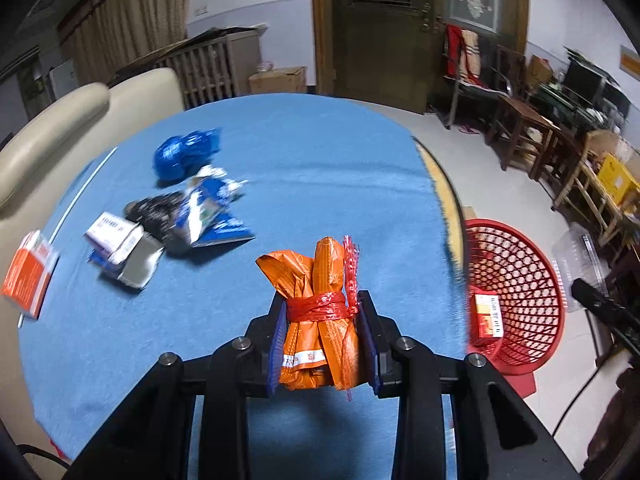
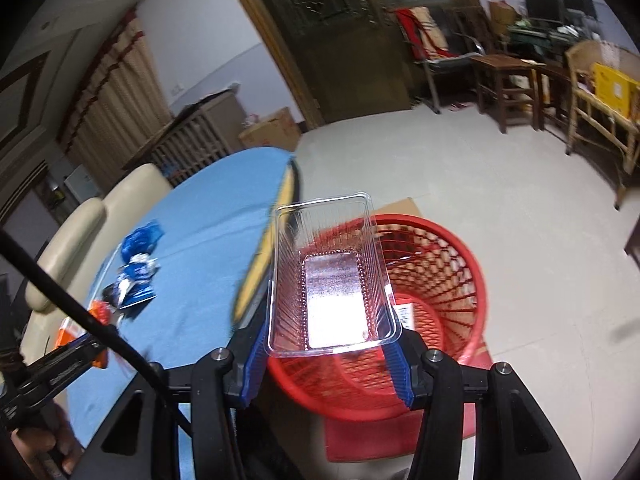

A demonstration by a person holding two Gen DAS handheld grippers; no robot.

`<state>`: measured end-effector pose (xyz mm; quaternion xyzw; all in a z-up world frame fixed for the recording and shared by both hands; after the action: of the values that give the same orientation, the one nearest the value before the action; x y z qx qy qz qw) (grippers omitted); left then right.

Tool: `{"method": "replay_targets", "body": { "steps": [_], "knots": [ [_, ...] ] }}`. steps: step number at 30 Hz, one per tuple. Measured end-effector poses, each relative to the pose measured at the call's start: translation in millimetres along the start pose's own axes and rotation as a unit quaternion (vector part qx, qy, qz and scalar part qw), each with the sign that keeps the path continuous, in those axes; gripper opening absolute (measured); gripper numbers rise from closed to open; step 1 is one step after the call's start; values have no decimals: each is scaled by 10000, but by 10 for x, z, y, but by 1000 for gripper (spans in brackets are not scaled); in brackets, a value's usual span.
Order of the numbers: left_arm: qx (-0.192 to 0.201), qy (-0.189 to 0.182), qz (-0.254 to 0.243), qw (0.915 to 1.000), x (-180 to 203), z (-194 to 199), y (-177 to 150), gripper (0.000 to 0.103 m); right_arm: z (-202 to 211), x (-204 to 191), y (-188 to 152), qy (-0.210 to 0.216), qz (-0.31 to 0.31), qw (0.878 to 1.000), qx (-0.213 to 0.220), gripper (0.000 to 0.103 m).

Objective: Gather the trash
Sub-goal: 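Carry the orange bundle and clear tray over the red wastebasket, then open both tools to drop the orange bundle and clear tray into the basket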

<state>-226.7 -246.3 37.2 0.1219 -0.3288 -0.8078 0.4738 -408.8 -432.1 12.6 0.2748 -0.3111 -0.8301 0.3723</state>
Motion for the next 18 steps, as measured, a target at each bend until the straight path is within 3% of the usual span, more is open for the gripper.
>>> {"method": "replay_targets", "body": {
  "steps": [8, 11, 13, 18],
  "knots": [
    [-23, -284, -424, 9987, 487, -45, 28, 34, -274, 335, -8, -141, -192, 9989, -398, 56],
    [-41, -377, -558, 9977, 655, -68, 41, 34, -418, 388, -52, -91, -153, 9975, -683, 68],
    [-85, -464, -677, 9966, 788, -99, 37, 34, -450, 433, -69, -132, -204, 9975, -667, 79],
    [-167, -681, -985, 9927, 1147, -161, 5, 34, -344, 764, -69, -319, -665, 9963, -446, 79]
  ]
}}
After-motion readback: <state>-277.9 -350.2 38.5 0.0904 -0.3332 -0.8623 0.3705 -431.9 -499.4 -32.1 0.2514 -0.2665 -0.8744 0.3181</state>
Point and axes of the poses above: each gripper's, at about its wrist camera, not at the fingertips, and z roughly against the way its jaws point, x to its right, y to its top, the point moved 6 cm from there along -z, roughly the way its jaws point, and after that the axes turned 13 degrees about z, right-handed, at the moved point
